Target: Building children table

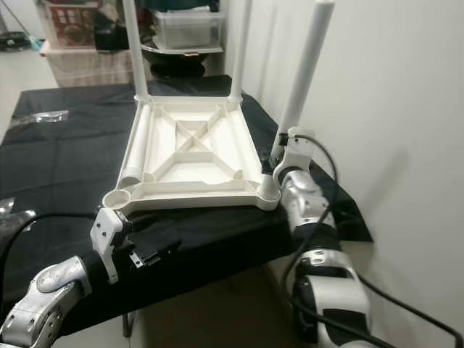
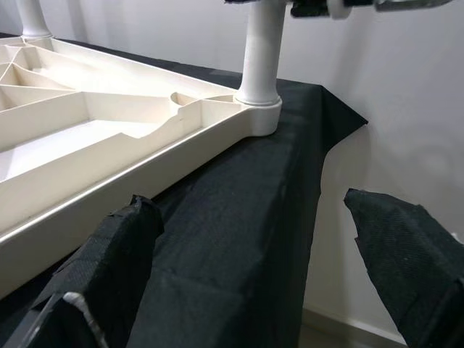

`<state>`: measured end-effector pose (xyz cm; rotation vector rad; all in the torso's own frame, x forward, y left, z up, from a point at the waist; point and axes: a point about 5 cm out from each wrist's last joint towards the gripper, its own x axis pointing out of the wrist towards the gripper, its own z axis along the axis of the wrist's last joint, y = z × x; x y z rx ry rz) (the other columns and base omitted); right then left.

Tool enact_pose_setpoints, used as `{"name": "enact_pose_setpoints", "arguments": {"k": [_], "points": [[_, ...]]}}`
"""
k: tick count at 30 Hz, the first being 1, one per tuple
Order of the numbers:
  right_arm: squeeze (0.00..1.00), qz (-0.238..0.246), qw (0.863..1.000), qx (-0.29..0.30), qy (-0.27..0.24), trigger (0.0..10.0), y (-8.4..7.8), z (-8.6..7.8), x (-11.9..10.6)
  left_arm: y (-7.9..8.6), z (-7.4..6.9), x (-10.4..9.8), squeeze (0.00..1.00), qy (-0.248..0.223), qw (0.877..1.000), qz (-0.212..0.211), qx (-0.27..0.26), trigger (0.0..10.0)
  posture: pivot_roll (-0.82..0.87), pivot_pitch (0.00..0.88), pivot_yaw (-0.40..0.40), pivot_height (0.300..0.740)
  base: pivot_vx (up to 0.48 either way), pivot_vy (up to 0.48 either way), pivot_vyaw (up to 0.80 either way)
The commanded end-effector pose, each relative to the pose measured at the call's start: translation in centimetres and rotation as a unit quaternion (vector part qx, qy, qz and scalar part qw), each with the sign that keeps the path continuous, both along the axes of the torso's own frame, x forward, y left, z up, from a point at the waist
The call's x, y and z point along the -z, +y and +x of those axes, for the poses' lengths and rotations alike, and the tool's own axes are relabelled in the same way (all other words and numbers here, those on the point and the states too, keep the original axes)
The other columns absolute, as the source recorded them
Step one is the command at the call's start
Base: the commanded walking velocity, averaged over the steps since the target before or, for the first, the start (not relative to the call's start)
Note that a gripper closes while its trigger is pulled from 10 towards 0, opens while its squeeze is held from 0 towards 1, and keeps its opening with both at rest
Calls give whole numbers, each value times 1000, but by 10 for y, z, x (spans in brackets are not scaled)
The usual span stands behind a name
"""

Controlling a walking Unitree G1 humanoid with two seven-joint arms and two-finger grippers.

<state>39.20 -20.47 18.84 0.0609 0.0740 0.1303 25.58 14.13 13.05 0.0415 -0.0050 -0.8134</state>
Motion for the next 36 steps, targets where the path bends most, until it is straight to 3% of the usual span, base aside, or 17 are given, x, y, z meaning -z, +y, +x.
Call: {"name": "enact_pose_setpoints", "arguments": {"k": [1, 4, 9, 15, 16, 24, 27, 28, 29, 30, 31, 32, 33, 34, 36], "points": [[0, -17, 998, -60, -18, 10000, 5, 1, -6, -2, 0, 1, 0, 5, 1000, 3, 8, 10000, 47, 0, -83, 740, 0, 0, 0], [0, -38, 994, -98, -14, 10000, 4, 1, -4, -1, 1, 1, 0, 3, 1000, 4, 7, 10000, 48, 0, -80, 740, 0, 0, 0], [0, -48, 993, -110, 8, 10000, 5, 0, 10, -2, 1, 1, 0, 4, 1000, 6, 9, 10000, 47, 0, -78, 740, 0, 0, 0], [0, -38, 990, -133, 22, 10000, 8, -1, 20, 1, 1, -1, 0, 1, 1000, 8, 6, 10000, 72, 0, -89, 740, 0, 0, 0], [0, -29, 991, -130, 25, 0, 7, -1, 21, 2, 1, 0, 0, 1, 1000, 9, 6, 10000, 72, 0, -89, 740, 0, 0, 0], [0, -20, 994, -98, 35, 0, 2, 1, 23, 2, 0, 0, 0, 1, 1000, 10, 4, 10000, 76, 0, -92, 740, 0, 0, 0], [0, -8, 997, -56, 47, 0, 0, 3, 25, 2, 0, 0, 0, 2, 1000, 10, 5, 10000, 69, 0, -86, 740, 0, 0, 0], [0, 2, 998, -12, 61, 0, -2, 4, 28, 2, 0, 0, 0, 2, 1000, 10, 6, 10000, 69, 0, -86, 740, 0, 0, 0], [0, 10, 992, 87, 91, 0, -11, 3, 36, 1, 1, 0, 0, 1, 1000, 10, 6, 10000, 68, 0, -85, 740, 0, 0, 0], [0, 14, 975, 186, 121, 0, -21, -2, 45, 1, 1, 0, 0, 1, 1000, 10, 7, 10000, 66, 0, -84, 740, 0, 0, 0], [0, 14, 975, 186, 121, 0, -21, -2, 45, 1, 1, 0, 0, 1, 1000, 10, 7, 10000, 66, 0, -84, 740, 0, 0, 0], [0, 22, 952, 268, 144, 0, -27, -8, 55, 0, 1, 0, 0, 1, 1000, 10, 7, 10000, 65, 0, -85, 740, 0, 0, 0], [0, 19, 935, 318, 158, 0, -23, -14, 65, 0, 2, 0, 0, 0, 1000, 9, 7, 10000, 67, 0, -83, 740, 0, 0, 0], [0, 19, 935, 318, 158, 0, -23, -14, 65, 0, 2, 0, 0, 0, 1000, 9, 7, 10000, 67, 0, -83, 740, 0, 0, 0], [0, 23, 925, 342, 162, 0, 11, -19, 76, -2, 2, 0, 0, 1, 1000, 7, 8, 10000, 61, 0, -77, 740, 0, 0, 0]]}}
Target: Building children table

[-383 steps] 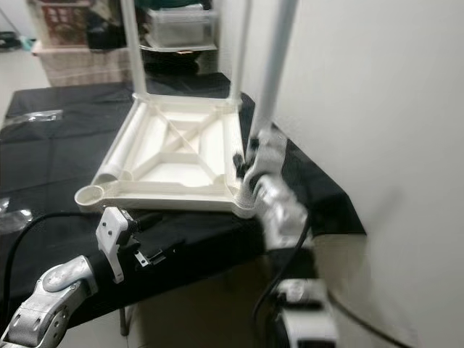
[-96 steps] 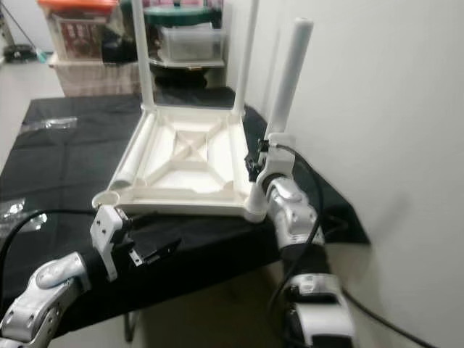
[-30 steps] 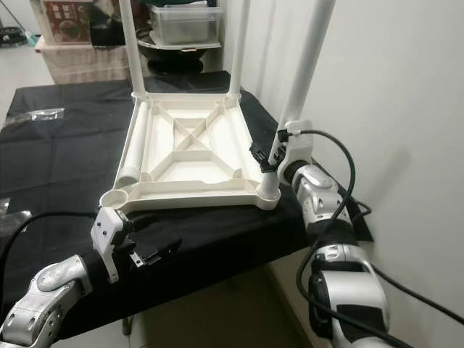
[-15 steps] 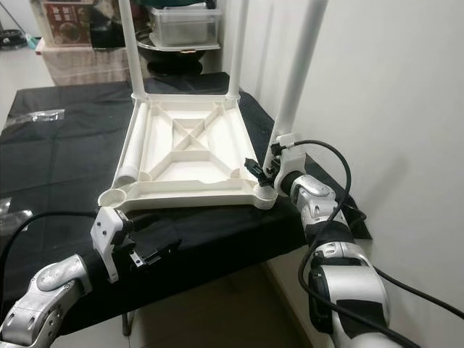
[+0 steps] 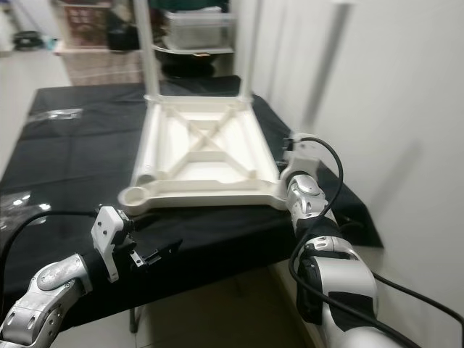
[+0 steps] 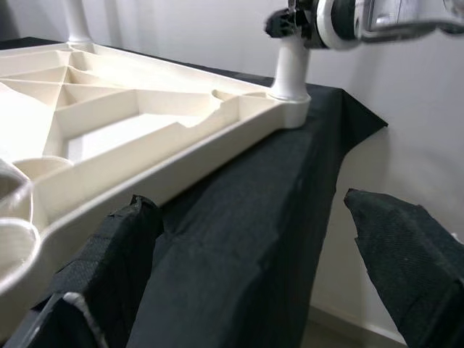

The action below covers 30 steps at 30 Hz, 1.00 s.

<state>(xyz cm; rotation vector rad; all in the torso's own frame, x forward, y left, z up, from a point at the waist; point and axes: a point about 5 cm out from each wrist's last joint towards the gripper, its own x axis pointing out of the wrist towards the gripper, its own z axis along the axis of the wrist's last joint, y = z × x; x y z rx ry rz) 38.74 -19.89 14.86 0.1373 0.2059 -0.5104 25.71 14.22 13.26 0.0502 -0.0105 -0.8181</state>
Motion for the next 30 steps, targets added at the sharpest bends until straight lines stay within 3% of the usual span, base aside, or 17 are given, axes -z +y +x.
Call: {"name": "enact_pose_setpoints", "arguments": {"k": [1, 2, 3, 4, 6, 7, 9, 11, 12, 13, 14, 17, 19, 20, 21, 29, 30], "points": [[0, 31, 996, 22, 77, 0, 25, -16, 36, -3, 0, 2, 0, 5, 1000, 4, 6, 10000, 61, 0, -78, 740, 0, 0, 0], [0, 31, 996, 22, 77, 0, 25, -16, 36, -3, 0, 2, 0, 5, 1000, 4, 6, 10000, 61, 0, -78, 740, 0, 0, 0], [0, 42, 996, -14, 71, 0, 47, -14, 33, -4, 0, 2, 0, 5, 1000, 3, 6, 10000, 62, 0, -78, 740, 0, 0, 0], [608, 49, 997, -47, 40, 10000, 64, -12, 22, -4, 1, 2, 0, 5, 1000, 3, 6, 10000, 63, 0, -83, 740, 0, 0, 0], [608, 53, 996, -64, 19, 10000, 75, -10, 14, -5, 1, 2, 0, 5, 1000, 3, 6, 10000, 64, 0, -85, 740, 0, 0, 0], [1000, 52, 994, -95, -6, 10000, 82, -7, 3, -4, 1, 2, 0, 4, 1000, 2, 5, 10000, 66, 0, -92, 740, 0, 0, 0], [1000, 50, 993, -106, -19, 10000, 86, -5, -4, -4, 1, 1, 0, 3, 1000, 2, 3, 10000, 66, 0, -92, 740, 0, 0, 0], [1000, 38, 993, -101, -41, 10000, 75, -1, -14, -2, 1, 2, 0, 2, 1000, 2, -2, 10000, 60, 0, -97, 740, 0, 0, 0], [1000, 27, 993, -97, -58, 10000, 64, 3, -22, -2, 1, 2, 0, 2, 1000, 1, -6, 10000, 59, 0, -98, 740, 0, 0, 0], [1000, -11, 994, -69, -87, 10000, 34, 4, -37, -2, 0, 4, 0, 3, 1000, -1, -10, 10000, 51, 0, -100, 740, 0, 0, 0], [1000, -11, 994, -69, -87, 10000, 34, 4, -37, -2, 0, 4, 0, 3, 1000, -1, -10, 10000, 51, 0, -100, 740, 0, 0, 0], [1000, -37, 993, -52, -98, 10000, 13, 1, -44, -3, -2, 4, 0, 4, 1000, -5, -12, 10000, 50, 0, -101, 740, 0, 0, 0], [1000, -68, 992, -51, -96, 10000, -9, -17, -42, -4, -3, 6, 0, 6, 1000, -9, -15, 10000, 28, 0, -97, 740, 0, 0, 0], [1000, -68, 992, -51, -96, 10000, -9, -17, -42, -4, -3, 6, 0, 6, 1000, -9, -15, 10000, 28, 0, -97, 740, 0, 0, 0], [1000, -83, 992, -50, -85, 10000, -16, -32, -35, -4, -4, 6, 0, 7, 1000, -9, -16, 10000, 19, 0, -91, 740, 0, 0, 0], [1000, -81, 991, -77, -70, 10000, -12, -70, -14, -2, -3, 6, 0, 7, 1000, -10, -20, 10000, 2, 0, -75, 740, 0, 0, 0], [1000, -58, 983, -147, -95, 10000, 5, -77, -17, -2, -4, 6, 0, 8, 1000, -10, -22, 10000, -6, 0, -68, 740, 0, 0, 0]]}}
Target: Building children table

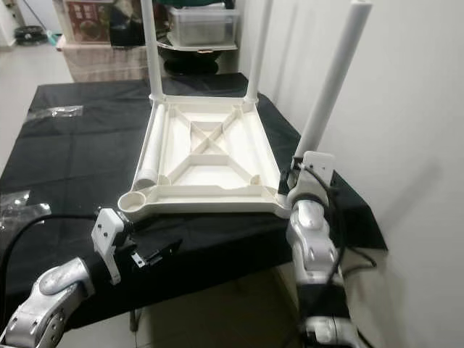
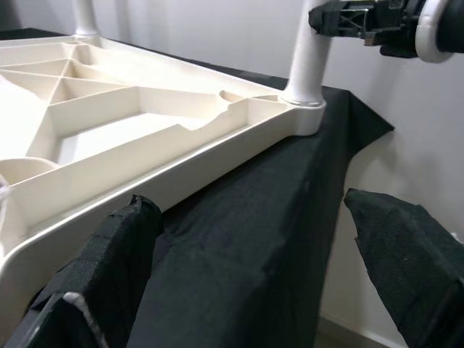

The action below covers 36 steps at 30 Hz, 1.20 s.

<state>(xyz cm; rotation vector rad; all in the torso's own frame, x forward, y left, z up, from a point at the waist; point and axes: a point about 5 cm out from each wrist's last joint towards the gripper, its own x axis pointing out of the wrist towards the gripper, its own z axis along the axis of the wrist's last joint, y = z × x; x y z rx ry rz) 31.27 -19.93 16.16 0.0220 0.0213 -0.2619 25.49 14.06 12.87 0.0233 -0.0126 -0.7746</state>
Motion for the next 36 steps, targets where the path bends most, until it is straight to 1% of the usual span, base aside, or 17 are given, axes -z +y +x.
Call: {"name": "enact_pose_setpoints", "arguments": {"k": [1, 3, 4, 5, 7, 8, 10, 11, 14, 16, 18, 20, 24, 25, 28, 30, 36], "points": [[1000, 23, 996, -80, -21, 10000, 18, -9, -7, 1, -2, 2, 0, 5, 1000, 3, -2, 10000, -6, 0, -68, 740, 0, 0, 0], [1000, 25, 985, -169, -24, 10000, 39, -24, -12, 3, -3, 3, 0, 6, 1000, 3, -10, 10000, -14, 0, -63, 740, 0, 0, 0], [1000, 25, 985, -169, -24, 10000, 39, -24, -12, 3, -3, 3, 0, 6, 1000, 3, -10, 10000, -14, 0, -63, 740, 0, 0, 0], [0, 17, 984, -177, 0, 10000, 39, -26, -7, 4, -3, 2, 0, 4, 1000, 0, -21, 10000, -14, 0, -63, 740, 0, 0, 0], [0, 12, 984, -179, 19, 10000, 39, -27, -3, 5, -3, 2, 0, 3, 1000, -2, -28, 10000, -14, 0, -63, 740, 0, 0, 0], [0, -11, 985, -161, 63, 10000, 34, -27, 8, 10, 1, 2, 0, -3, 998, -5, -67, 10000, -5, 0, -66, 740, 0, 0, 0], [0, -39, 983, -142, 111, 10000, 26, -28, 18, 17, 4, 2, 0, -11, 992, -15, -126, 10000, -1, 0, -68, 740, 0, 0, 0], [0, -37, 982, -140, 118, 10000, 24, -28, 19, 18, 4, 2, 0, -11, 989, -22, -146, 10000, -1, 0, -68, 740, 0, 0, 0], [0, 4, 968, -198, 155, 10000, 31, -36, 19, 16, 0, 6, 0, -10, 985, -12, -174, 10000, 5, 0, -71, 740, 0, 0, 0], [0, 58, 959, -235, 145, 10000, 35, -41, 19, 18, -2, 7, 0, -7, 979, -18, -202, 10000, 4, 0, -69, 740, 0, 0, 0], [0, 58, 959, -235, 145, 10000, 35, -41, 19, 18, -2, 7, 0, -7, 979, -18, -202, 10000, 4, 0, -69, 740, 0, 0, 0], [0, 50, 959, -251, 125, 10000, 35, -41, 16, 20, -3, 7, 0, -11, 975, -20, -223, 10000, 10, 0, -70, 740, 0, 0, 0], [0, -14, 959, -268, 91, 10000, 42, -37, 8, 24, -3, 5, 0, -35, 966, 9, -255, 10000, 27, 0, -75, 740, 0, 0, 0], [0, -18, 957, -282, 70, 10000, 48, -36, 4, 26, -4, 4, 0, -35, 965, 7, -259, 10000, 29, 0, -75, 740, 0, 0, 0], [0, -15, 956, -289, 53, 10000, 51, -35, 1, 26, -5, 4, 0, -35, 965, 6, -262, 10000, 29, 0, -75, 740, 0, 0, 0], [0, -17, 956, -291, 30, 10000, 62, -26, -6, 26, -5, 5, 0, -35, 962, 10, -272, 10000, 41, 0, -79, 740, 0, 0, 0], [0, -33, 956, -291, 19, 10000, 74, -12, -7, 29, 0, 5, 0, -40, 954, 26, -296, 10000, 58, 0, -82, 740, 0, 0, 667]]}}
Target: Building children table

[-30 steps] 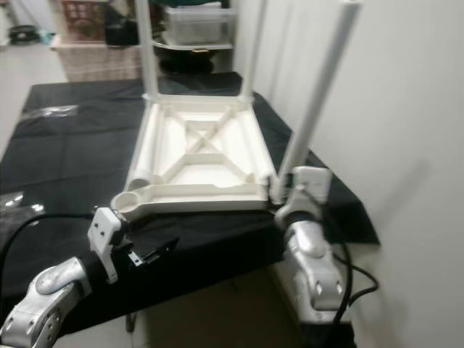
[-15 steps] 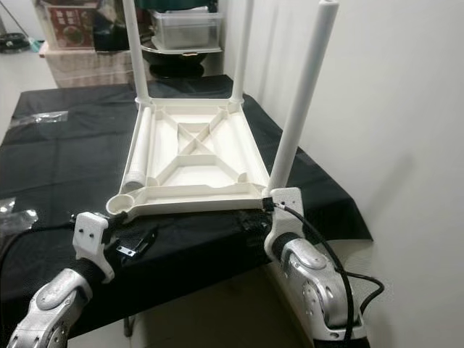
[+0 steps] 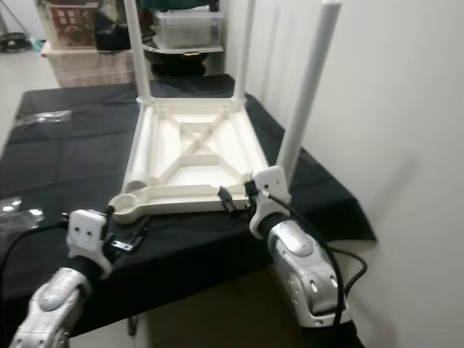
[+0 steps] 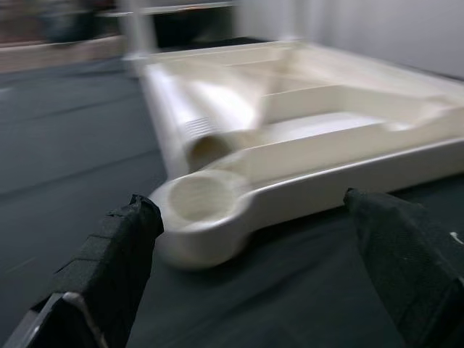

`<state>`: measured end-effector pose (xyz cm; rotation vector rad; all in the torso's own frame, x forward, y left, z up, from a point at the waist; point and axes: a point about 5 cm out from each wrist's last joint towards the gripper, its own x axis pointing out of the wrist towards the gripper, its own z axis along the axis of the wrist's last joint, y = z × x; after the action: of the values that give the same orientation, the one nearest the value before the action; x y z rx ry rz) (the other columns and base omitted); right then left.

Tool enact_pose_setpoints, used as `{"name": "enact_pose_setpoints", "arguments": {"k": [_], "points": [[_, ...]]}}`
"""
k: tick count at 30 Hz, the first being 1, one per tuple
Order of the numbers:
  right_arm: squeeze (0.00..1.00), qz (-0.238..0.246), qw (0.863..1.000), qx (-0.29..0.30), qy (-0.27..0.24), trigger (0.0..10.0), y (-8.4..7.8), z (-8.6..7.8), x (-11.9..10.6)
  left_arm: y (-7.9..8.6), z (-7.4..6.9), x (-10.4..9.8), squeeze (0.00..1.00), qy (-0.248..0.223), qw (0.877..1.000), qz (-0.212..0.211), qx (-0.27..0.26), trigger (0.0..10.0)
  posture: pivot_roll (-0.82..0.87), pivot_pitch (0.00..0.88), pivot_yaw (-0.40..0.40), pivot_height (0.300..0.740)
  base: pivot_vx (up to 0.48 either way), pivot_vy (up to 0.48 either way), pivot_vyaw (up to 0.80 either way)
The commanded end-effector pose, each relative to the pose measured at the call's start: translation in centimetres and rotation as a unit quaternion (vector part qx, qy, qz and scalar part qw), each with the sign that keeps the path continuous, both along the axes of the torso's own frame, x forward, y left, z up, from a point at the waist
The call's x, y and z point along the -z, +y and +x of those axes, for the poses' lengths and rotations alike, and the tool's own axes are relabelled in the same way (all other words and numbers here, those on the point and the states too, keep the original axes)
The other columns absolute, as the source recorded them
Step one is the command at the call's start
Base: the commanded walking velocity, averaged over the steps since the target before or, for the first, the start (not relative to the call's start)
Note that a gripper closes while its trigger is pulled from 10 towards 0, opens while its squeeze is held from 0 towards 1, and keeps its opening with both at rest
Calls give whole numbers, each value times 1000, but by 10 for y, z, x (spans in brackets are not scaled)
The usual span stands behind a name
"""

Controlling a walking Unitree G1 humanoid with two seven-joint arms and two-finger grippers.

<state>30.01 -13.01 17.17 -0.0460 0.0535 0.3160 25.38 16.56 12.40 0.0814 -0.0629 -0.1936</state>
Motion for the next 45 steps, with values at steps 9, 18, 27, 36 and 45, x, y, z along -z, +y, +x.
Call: {"name": "enact_pose_setpoints", "arguments": {"k": [9, 18, 27, 36, 45], "points": [[0, -5, 1000, 16, -19, 10000, 2, 10, 3, 10, 4, -3, 0, -11, 999, 20, -25, 10000, 60, 0, -81, 740, 0, 0, 800], [0, -1, 998, 56, -12, 10000, -3, 20, 6, 6, 6, -6, 0, -18, 999, 38, -11, 10000, 58, 0, -76, 740, 0, 0, 65], [0, 0, 998, 65, -23, 10000, 2, 26, 5, 3, 10, -11, 0, -31, 999, 20, -8, 10000, 57, 0, -73, 740, 270, -388, 0], [0, -6, 998, 64, -15, 10000, 0, 29, 8, 6, 10, -11, 0, -33, 999, -4, -18, 10000, 55, 0, -79, 740, 205, -283, 541], [0, -50, 998, 48, -7, 10000, -33, 37, 8, 7, 11, -11, 0, -33, 999, -6, -22, 10000, 55, 0, -87, 740, 0, 0, 0]]}}
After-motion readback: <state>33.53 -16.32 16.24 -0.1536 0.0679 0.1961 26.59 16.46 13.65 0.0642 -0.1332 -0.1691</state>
